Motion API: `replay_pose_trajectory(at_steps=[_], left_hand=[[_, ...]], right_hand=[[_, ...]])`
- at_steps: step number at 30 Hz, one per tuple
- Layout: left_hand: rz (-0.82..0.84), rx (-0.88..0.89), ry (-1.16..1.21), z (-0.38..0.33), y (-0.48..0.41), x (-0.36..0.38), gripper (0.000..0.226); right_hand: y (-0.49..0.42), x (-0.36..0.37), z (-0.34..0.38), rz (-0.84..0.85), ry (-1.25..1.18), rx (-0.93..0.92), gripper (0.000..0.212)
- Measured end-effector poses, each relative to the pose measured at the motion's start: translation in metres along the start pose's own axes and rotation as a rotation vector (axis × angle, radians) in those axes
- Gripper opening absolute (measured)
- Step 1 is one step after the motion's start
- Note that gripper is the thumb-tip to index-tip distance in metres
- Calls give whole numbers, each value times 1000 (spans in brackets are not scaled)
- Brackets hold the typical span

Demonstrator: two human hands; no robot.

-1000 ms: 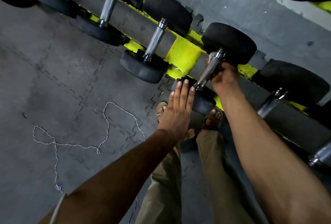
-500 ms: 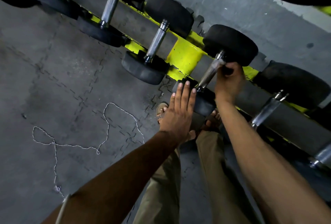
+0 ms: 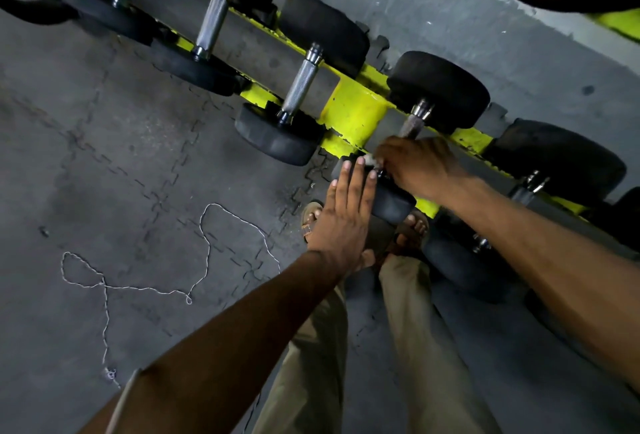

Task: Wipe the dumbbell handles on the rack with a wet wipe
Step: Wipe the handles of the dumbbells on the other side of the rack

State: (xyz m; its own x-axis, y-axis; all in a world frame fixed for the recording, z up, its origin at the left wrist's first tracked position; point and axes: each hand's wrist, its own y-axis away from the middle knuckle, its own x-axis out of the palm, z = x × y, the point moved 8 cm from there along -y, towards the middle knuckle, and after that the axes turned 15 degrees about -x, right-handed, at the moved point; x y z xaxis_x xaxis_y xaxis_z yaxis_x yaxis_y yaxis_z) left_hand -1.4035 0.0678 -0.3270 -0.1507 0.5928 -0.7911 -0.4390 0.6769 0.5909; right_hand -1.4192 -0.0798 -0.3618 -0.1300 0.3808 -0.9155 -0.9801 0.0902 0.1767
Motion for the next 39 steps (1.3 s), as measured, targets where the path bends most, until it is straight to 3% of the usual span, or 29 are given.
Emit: replay_pose_trajectory(at_steps=[2, 7, 9, 11, 16, 18, 23, 30, 32, 34, 37, 39], left_hand=[[-10, -1, -6, 1, 0, -2, 150], [-15, 33, 15, 3, 1, -2, 149], [-13, 41, 31, 6, 2, -1, 147], [-13, 47, 32, 8, 3, 0, 148], [-12, 58, 31, 6, 0, 2, 153], [-17, 65, 30, 7, -1, 3, 153], [-31, 84, 20, 12, -2, 2, 146], [-20, 106, -6, 10, -3, 2, 150], [-21, 109, 2, 10, -2, 2, 150], [-17, 104, -6, 11, -3, 3, 150], [-17, 106, -26, 12, -4, 2, 152], [-9, 103, -30, 12, -3, 2, 151]], right_hand=[[-11, -20, -20, -23, -19, 124, 21], [-55, 4, -5, 607, -76, 207, 28], [-59, 21, 5, 729, -157, 198, 18], [-52, 24, 10, 697, -182, 160, 18], [-24, -8, 6, 341, -129, 59, 18], [-27, -9, 11, 367, -93, 72, 21], [-49, 14, 11, 651, -261, 222, 20], [-23, -9, 7, 289, -125, -35, 11], [-23, -7, 8, 338, -90, -6, 13], [-34, 4, 10, 491, -80, 57, 20], [-49, 16, 10, 682, -210, 204, 24], [-53, 16, 8, 656, -287, 219, 26]])
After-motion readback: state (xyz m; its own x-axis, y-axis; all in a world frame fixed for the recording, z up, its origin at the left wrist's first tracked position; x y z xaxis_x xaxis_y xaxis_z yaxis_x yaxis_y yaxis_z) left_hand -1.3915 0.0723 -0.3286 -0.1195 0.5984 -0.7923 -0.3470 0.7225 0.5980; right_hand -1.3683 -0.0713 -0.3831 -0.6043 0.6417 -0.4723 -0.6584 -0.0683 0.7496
